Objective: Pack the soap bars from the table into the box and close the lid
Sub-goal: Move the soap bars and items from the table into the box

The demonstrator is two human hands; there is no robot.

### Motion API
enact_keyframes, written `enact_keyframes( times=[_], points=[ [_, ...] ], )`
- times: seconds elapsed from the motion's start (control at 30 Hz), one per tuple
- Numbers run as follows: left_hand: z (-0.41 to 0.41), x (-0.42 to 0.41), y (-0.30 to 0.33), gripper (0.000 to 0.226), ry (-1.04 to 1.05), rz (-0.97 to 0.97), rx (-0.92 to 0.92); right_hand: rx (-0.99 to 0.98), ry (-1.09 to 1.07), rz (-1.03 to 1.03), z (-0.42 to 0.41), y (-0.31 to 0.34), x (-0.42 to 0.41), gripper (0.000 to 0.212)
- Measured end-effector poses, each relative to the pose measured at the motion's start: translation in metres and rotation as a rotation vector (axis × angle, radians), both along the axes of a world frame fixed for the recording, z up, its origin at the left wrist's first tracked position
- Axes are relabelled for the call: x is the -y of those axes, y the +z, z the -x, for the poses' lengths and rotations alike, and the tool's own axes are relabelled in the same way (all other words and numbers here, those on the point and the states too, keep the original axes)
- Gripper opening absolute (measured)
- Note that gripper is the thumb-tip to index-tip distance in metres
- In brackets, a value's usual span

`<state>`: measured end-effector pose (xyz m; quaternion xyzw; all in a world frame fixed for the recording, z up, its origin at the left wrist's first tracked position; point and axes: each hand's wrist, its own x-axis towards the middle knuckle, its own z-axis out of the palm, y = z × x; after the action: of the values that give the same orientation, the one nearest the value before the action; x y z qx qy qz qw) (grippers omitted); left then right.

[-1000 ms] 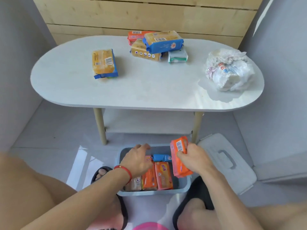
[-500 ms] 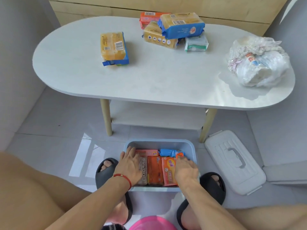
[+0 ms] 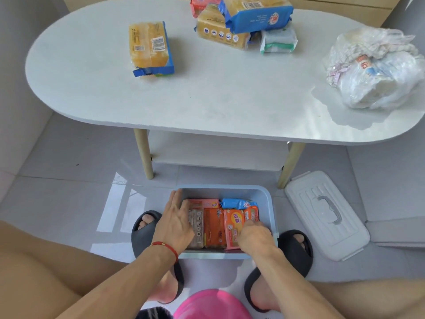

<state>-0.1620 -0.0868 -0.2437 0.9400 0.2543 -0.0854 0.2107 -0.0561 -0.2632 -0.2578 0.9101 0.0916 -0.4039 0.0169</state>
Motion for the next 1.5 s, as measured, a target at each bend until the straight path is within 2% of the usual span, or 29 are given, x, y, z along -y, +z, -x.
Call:
enact_keyframes(
  times=[0.3,0.43,0.5,0.57,0.63,0.77,0.83,0.9,0.97,1.07,1.2,1.27,1.33,1.43,1.5],
  points=[
    [-0.004,-0.001,0.004,0.05,-0.037,-0.028,-0.024,-0.239,0.003,-0.071,-0.004,-0.004,0.003,0.033],
    [-0.011,-0.003,0.021,0.045,-0.051,0.014,-0.144,-0.24,0.032,-0.064,-0.005,0.002,0.006,0.028],
    [-0.021,-0.007,0.041,0.04,-0.095,0.039,-0.224,-0.235,0.049,-0.084,-0.012,0.011,0.006,0.025],
    [-0.028,-0.008,0.072,0.044,-0.172,0.0,-0.233,-0.211,0.068,-0.149,-0.019,0.032,0.001,0.029],
    [-0.037,-0.003,0.109,0.052,-0.239,-0.085,-0.141,-0.127,0.085,-0.322,-0.027,0.063,-0.009,0.029],
    [-0.057,-0.001,0.193,0.04,-0.282,-0.196,0.283,-0.022,0.135,-0.799,-0.041,0.161,-0.035,0.022],
    [-0.07,-0.009,0.229,0.036,-0.282,-0.222,0.492,0.143,0.155,-1.003,-0.058,0.214,-0.044,0.021],
    [-0.093,-0.025,0.258,0.033,-0.266,-0.267,0.63,0.324,0.15,-1.12,-0.085,0.259,-0.054,0.019],
    [-0.123,-0.044,0.272,0.032,-0.207,-0.302,0.632,0.495,0.181,-1.086,-0.119,0.284,-0.064,0.017],
    [-0.163,-0.071,0.271,0.036,-0.068,-0.239,0.538,0.687,0.297,-0.882,-0.17,0.287,-0.08,0.022],
    [-0.19,-0.078,0.247,0.04,0.002,-0.187,0.52,0.882,0.395,-0.726,-0.225,0.268,-0.104,0.057],
    [-0.198,-0.079,0.238,0.043,-0.013,-0.209,0.51,0.905,0.46,-0.648,-0.245,0.263,-0.12,0.079],
    [-0.21,-0.081,0.235,0.045,-0.008,-0.257,0.485,0.863,0.5,-0.578,-0.261,0.26,-0.137,0.091],
    [-0.223,-0.088,0.237,0.049,0.081,-0.455,0.344,0.917,0.509,-0.534,-0.275,0.257,-0.152,0.093],
    [-0.228,-0.098,0.238,0.051,0.211,-0.497,0.231,0.961,0.503,-0.486,-0.281,0.261,-0.157,0.089]
  ],
)
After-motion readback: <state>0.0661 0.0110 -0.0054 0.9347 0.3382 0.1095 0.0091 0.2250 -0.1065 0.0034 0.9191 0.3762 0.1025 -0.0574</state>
